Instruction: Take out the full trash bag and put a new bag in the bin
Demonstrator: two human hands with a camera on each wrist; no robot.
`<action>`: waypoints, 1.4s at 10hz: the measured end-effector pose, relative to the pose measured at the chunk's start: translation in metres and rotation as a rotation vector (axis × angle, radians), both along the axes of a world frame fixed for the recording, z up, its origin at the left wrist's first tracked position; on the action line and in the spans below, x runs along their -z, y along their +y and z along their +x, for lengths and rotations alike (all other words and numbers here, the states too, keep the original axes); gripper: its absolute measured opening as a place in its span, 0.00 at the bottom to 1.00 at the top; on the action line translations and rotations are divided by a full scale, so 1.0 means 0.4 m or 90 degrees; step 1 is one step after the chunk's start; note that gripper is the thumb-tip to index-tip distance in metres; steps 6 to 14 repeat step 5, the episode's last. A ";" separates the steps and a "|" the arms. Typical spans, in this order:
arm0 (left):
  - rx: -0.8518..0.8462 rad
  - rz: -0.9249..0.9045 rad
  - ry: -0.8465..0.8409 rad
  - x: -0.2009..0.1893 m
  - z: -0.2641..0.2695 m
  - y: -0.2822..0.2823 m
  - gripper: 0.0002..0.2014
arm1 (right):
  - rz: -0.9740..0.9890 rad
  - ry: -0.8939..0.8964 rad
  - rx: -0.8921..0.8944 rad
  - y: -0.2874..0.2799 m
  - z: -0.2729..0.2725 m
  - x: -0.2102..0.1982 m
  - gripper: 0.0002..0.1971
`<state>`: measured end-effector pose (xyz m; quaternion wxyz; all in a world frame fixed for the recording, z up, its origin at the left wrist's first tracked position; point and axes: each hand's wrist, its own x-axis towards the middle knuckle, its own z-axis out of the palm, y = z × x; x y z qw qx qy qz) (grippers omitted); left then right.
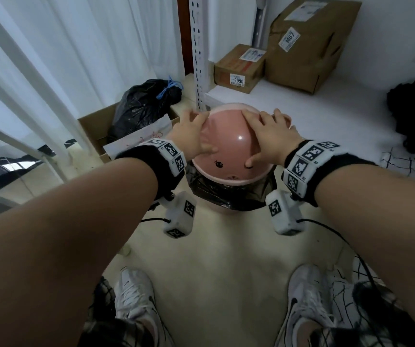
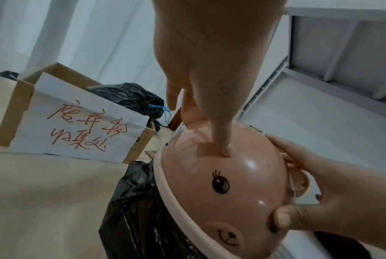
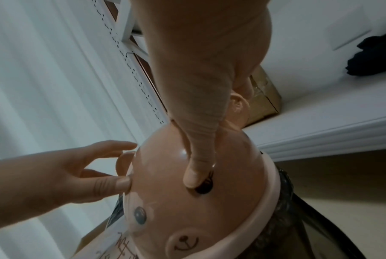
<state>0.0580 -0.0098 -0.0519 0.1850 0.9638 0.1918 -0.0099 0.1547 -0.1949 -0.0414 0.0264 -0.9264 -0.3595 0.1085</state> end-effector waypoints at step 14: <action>-0.056 0.029 0.024 -0.035 0.033 0.049 0.34 | 0.031 -0.094 -0.017 0.079 0.034 -0.002 0.52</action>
